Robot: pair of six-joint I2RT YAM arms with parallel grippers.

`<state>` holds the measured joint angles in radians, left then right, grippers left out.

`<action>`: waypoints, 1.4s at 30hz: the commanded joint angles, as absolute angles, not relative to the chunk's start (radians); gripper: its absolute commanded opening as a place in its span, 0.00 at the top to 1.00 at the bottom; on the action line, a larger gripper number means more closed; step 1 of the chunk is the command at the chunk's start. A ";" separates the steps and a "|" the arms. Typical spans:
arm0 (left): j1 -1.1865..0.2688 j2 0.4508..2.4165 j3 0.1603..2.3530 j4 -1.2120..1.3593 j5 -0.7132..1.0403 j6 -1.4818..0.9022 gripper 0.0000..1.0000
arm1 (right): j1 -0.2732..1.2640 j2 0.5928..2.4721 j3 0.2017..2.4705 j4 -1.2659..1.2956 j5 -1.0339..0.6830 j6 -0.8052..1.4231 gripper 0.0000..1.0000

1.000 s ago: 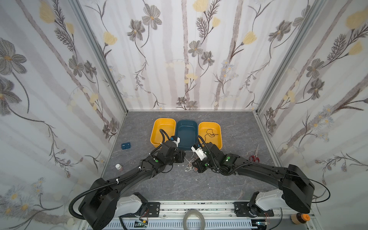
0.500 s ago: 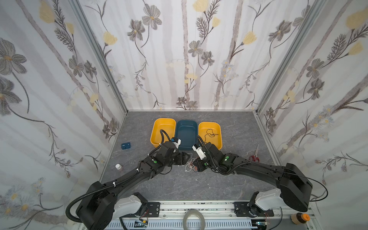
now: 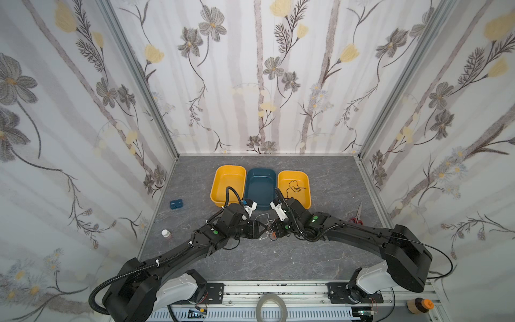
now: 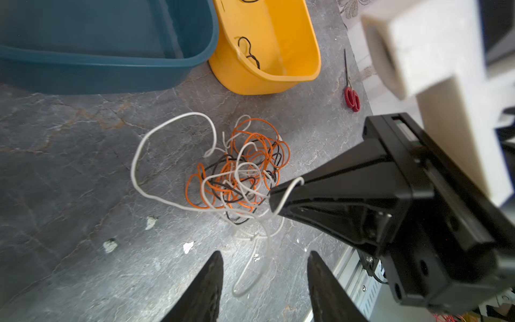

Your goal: Untangle the cables

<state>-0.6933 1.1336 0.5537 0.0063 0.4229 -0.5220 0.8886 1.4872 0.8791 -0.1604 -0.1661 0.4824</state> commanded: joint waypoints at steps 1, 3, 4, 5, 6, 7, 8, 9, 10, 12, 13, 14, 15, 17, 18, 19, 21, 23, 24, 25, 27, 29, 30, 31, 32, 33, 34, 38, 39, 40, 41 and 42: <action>-0.701 1.153 0.551 0.070 0.454 -0.506 0.52 | 0.884 1.495 0.887 -0.157 -0.192 0.507 1.00; -0.704 1.178 0.555 0.076 0.457 -0.501 0.53 | 0.882 1.499 0.888 -0.154 -0.200 0.510 1.00; -0.707 1.190 0.557 0.078 0.456 -0.499 0.54 | 0.881 1.499 0.888 -0.153 -0.204 0.512 1.00; -0.709 1.201 0.559 0.080 0.451 -0.498 0.56 | 0.881 1.500 0.889 -0.151 -0.207 0.514 1.00; -0.709 1.208 0.561 0.082 0.448 -0.497 0.57 | 0.881 1.500 0.889 -0.152 -0.208 0.515 1.00; -0.711 1.215 0.561 0.083 0.444 -0.497 0.59 | 0.881 1.500 0.888 -0.152 -0.211 0.515 1.00; -0.710 1.220 0.563 0.083 0.439 -0.496 0.61 | 0.881 1.500 0.888 -0.152 -0.211 0.517 1.00; -0.711 1.223 0.566 0.082 0.435 -0.496 0.63 | 0.881 1.500 0.887 -0.152 -0.212 0.517 1.00; -0.710 1.226 0.568 0.081 0.434 -0.494 0.65 | 0.881 1.500 0.887 -0.153 -0.211 0.516 1.00; -0.711 1.224 0.573 0.079 0.428 -0.494 0.69 | 0.880 1.502 0.885 -0.154 -0.207 0.518 1.00; -0.712 1.220 0.573 0.079 0.426 -0.496 0.74 | 0.878 1.504 0.887 -0.157 -0.201 0.521 1.00; -0.712 1.216 0.574 0.078 0.418 -0.500 0.79 | 0.875 1.509 0.887 -0.162 -0.195 0.525 1.00; -0.713 1.209 0.574 0.078 0.411 -0.501 0.83 | 0.871 1.511 0.887 -0.166 -0.192 0.531 1.00; -0.718 1.199 0.577 0.074 0.413 -0.502 0.87 | 0.862 1.518 0.885 -0.172 -0.185 0.546 1.00; -0.721 1.192 0.579 0.071 0.415 -0.501 0.87 | 0.855 1.521 0.885 -0.177 -0.183 0.555 1.00; -0.725 1.183 0.581 0.072 0.415 -0.501 0.88 | 0.848 1.528 0.884 -0.180 -0.183 0.561 1.00; -0.731 1.164 0.580 0.075 0.415 -0.500 0.90 | 0.837 1.540 0.887 -0.186 -0.186 0.574 1.00; -0.732 1.148 0.581 0.080 0.418 -0.499 0.93 | 0.833 1.548 0.895 -0.192 -0.199 0.577 1.00; -0.733 1.143 0.581 0.080 0.421 -0.497 0.95 | 0.832 1.552 0.900 -0.192 -0.202 0.577 0.99; -0.735 1.139 0.583 0.081 0.426 -0.496 0.97 | 0.833 1.554 0.902 -0.190 -0.203 0.577 0.99; -0.735 1.135 0.586 0.081 0.430 -0.496 0.98 | 0.831 1.560 0.906 -0.191 -0.202 0.578 0.99; -0.735 1.138 0.588 0.073 0.424 -0.491 0.96 | 0.830 1.563 0.908 -0.193 -0.205 0.580 0.99; -0.736 1.142 0.588 0.062 0.413 -0.485 0.91 | 0.829 1.563 0.908 -0.191 -0.207 0.581 0.99; -0.736 1.151 0.590 0.048 0.403 -0.477 0.86 | 0.828 1.562 0.908 -0.188 -0.211 0.583 0.99; -0.736 1.163 0.590 0.038 0.398 -0.467 0.83 | 0.828 1.562 0.908 -0.185 -0.218 0.585 0.99; -0.736 1.177 0.591 0.033 0.397 -0.457 0.81 | 0.828 1.560 0.908 -0.182 -0.222 0.585 0.99; -0.736 1.194 0.590 0.031 0.394 -0.449 0.78 | 0.828 1.560 0.908 -0.180 -0.226 0.587 0.99; -0.736 1.252 0.604 0.032 0.393 -0.425 0.62 | 0.829 1.552 0.905 -0.174 -0.245 0.592 0.99; -0.736 1.256 0.606 0.040 0.399 -0.426 0.60 | 0.828 1.551 0.904 -0.172 -0.245 0.592 0.99; -0.736 1.275 0.608 0.052 0.407 -0.427 0.60 | 0.828 1.549 0.901 -0.172 -0.247 0.595 0.99; -0.736 1.288 0.608 0.064 0.409 -0.431 0.60 | 0.829 1.547 0.899 -0.170 -0.248 0.596 0.99; -0.736 1.298 0.608 0.068 0.406 -0.430 0.60 | 0.828 1.548 0.899 -0.167 -0.250 0.597 0.99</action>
<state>-0.7361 1.2785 0.5999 0.0376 0.3981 -0.4469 0.8288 1.5566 0.9009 -0.1852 -0.2306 0.5835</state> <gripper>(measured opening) 0.404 0.048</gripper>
